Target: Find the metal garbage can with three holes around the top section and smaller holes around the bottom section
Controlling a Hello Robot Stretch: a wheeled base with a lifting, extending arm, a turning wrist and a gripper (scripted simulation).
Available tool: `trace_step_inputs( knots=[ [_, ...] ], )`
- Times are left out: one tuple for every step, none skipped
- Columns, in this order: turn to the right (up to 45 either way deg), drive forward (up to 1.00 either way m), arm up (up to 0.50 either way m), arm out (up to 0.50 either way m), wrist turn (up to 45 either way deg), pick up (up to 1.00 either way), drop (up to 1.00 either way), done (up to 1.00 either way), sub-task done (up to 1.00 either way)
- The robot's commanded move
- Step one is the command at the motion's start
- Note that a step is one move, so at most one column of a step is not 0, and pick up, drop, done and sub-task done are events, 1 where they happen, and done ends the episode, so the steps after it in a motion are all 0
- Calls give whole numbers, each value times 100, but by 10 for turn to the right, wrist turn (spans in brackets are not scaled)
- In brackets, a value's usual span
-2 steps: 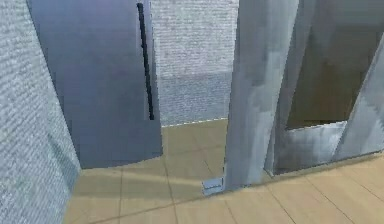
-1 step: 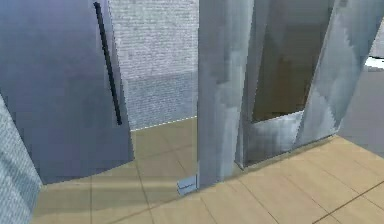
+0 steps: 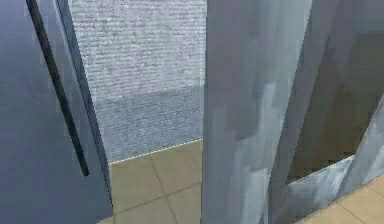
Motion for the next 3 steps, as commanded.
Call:
trace_step_inputs(
  knots=[
    [450,0,0,0,0,0,0,0,0],
    [150,0,0,0,0,0,0,0,0],
    [30,0,0,0,0,0,0,0,0]
  ],
)
